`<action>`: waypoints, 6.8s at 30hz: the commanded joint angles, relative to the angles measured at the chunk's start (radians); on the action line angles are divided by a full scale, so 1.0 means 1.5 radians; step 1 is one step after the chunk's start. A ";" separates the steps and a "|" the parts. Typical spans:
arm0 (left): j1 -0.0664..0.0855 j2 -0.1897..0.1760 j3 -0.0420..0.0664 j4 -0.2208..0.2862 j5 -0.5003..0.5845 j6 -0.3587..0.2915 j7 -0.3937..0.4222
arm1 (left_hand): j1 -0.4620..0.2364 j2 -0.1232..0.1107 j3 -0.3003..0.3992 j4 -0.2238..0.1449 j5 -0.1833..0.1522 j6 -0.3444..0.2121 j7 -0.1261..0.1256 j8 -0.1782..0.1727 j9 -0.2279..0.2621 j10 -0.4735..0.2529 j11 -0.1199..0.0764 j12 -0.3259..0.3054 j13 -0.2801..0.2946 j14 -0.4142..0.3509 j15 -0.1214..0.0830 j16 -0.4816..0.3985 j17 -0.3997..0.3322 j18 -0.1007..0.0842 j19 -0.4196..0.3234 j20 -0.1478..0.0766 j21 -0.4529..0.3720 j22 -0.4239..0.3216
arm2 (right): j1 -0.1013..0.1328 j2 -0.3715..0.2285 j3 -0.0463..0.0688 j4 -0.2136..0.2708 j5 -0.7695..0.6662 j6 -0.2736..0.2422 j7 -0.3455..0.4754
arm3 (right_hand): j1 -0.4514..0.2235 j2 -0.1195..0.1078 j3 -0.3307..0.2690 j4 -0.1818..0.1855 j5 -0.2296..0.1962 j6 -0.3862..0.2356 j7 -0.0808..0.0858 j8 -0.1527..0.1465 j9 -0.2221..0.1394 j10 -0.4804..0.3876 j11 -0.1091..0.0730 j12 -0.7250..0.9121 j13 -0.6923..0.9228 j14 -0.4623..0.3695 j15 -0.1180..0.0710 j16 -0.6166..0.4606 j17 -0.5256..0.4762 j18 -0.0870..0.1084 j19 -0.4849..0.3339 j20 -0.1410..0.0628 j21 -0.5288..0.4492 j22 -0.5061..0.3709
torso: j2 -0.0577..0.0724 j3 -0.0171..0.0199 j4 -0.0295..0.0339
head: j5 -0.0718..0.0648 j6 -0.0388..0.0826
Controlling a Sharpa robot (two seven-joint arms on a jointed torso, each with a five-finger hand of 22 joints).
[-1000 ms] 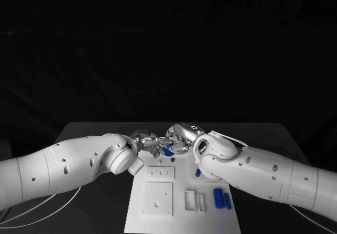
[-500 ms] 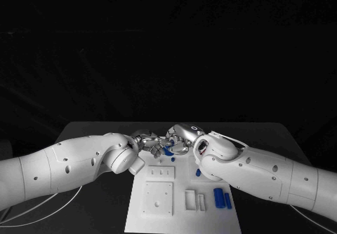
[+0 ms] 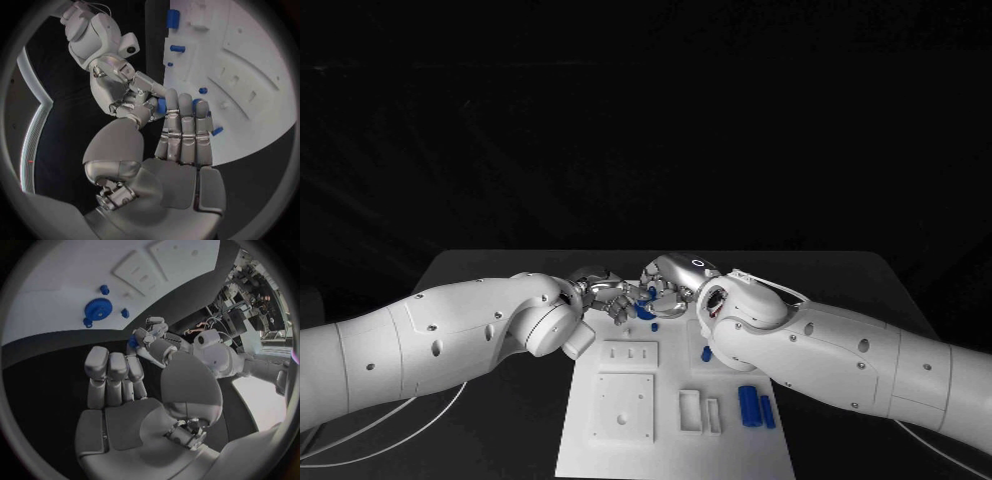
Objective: Assemble the parts on the task board
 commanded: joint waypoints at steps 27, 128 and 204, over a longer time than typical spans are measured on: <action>0.001 -0.001 0.001 0.002 -0.015 0.023 -0.007 | -0.002 -0.012 0.017 -0.004 0.004 0.031 -0.020 0.004 0.022 0.019 -0.007 0.004 0.010 0.013 -0.010 0.022 0.003 0.009 0.013 -0.028 0.017 0.010 | -0.002 -0.003 -0.001 0.001 -0.001 0.011 -0.007 | 0.002 0.006 0.007 0.001 0.000 0.039 0.015 0.001 0.011 0.007 -0.001 0.005 0.025 0.000 -0.006 -0.003 0.000 0.076 0.003 -0.002 0.000 0.005 | 0.000 -0.0004 -0.0002 | -0.001 -0.004; -0.041 0.042 -0.028 -0.044 -0.376 0.102 -0.153 | -0.071 0.015 0.023 -0.045 0.144 0.148 -0.084 0.006 0.254 0.041 -0.075 0.360 0.257 0.082 -0.113 0.320 0.054 0.019 0.056 -0.103 0.248 0.006 | -0.002 -0.150 0.023 0.015 0.187 -0.133 0.108 | 0.003 -0.092 -0.079 0.073 0.135 -0.099 0.066 -0.079 -0.025 -0.133 0.047 -0.090 -0.085 -0.024 0.039 -0.033 -0.011 0.076 -0.021 0.009 -0.048 -0.004 | 0.000 0.0006 -0.0005 | 0.008 -0.048; -0.043 0.054 -0.028 -0.063 -0.374 0.134 -0.151 | -0.126 -0.056 -0.015 0.025 -0.006 0.156 -0.085 -0.006 0.269 0.032 -0.077 0.380 0.249 0.071 -0.114 0.345 0.029 0.030 0.043 -0.101 0.271 -0.015 | -0.002 -0.151 0.023 0.017 0.188 -0.128 0.106 | 0.002 -0.092 -0.082 0.074 0.147 -0.096 0.065 -0.078 -0.026 -0.134 0.047 -0.087 -0.088 -0.023 0.039 -0.033 -0.011 0.076 -0.020 0.010 -0.049 -0.003 | -0.001 0.0000 -0.0006 | 0.006 -0.053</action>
